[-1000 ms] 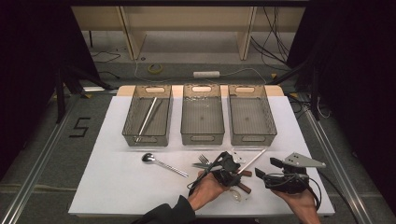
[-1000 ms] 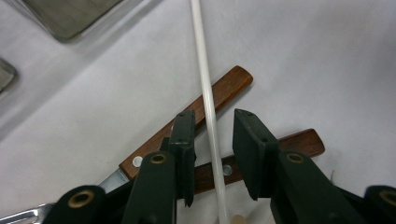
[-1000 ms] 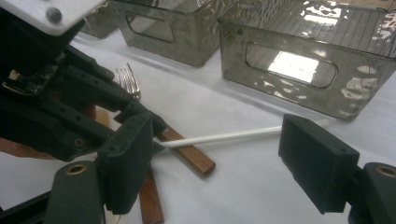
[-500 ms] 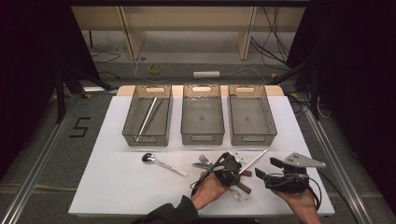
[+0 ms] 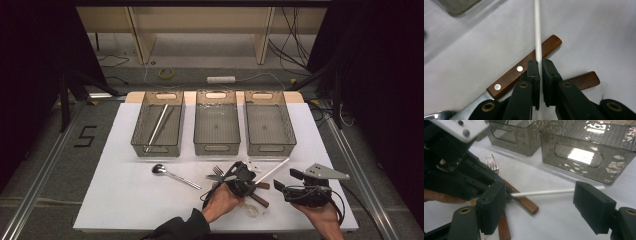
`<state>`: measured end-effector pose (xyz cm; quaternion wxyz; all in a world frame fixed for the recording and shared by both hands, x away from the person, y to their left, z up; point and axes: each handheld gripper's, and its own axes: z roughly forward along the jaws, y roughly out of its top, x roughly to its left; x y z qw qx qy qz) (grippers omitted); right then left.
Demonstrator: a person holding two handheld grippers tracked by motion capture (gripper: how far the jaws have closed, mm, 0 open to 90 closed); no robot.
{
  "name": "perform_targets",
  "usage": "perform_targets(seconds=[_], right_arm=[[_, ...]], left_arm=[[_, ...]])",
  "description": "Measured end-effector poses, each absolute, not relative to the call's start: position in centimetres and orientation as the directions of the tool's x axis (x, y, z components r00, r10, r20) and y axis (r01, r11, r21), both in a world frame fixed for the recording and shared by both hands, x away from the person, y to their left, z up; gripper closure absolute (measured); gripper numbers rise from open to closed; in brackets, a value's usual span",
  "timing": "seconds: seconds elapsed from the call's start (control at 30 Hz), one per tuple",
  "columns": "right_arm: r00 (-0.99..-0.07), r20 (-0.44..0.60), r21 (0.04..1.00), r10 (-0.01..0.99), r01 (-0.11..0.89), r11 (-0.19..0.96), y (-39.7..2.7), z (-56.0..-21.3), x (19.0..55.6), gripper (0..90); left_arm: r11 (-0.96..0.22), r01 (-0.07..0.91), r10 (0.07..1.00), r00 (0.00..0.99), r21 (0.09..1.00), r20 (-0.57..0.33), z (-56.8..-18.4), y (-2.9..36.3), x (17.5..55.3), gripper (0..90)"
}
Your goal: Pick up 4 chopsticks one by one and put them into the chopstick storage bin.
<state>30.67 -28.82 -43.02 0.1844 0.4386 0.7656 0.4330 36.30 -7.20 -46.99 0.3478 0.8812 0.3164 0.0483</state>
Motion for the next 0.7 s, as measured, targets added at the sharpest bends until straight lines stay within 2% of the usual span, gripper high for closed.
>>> perform_targets(seconds=[0.43,0.7], right_arm=[[-0.541,0.106,0.826,0.834,0.515,0.228,-28.9,-43.0,30.7,27.4],[-0.538,0.107,0.823,0.836,0.519,0.229,-28.9,-43.2,30.8,27.5]], left_arm=[[-0.555,0.469,0.560,0.822,0.687,-0.109,-43.5,-4.8,36.3,85.5],[-0.533,0.450,0.568,0.818,0.716,-0.091,-41.0,-1.1,36.6,85.5]])
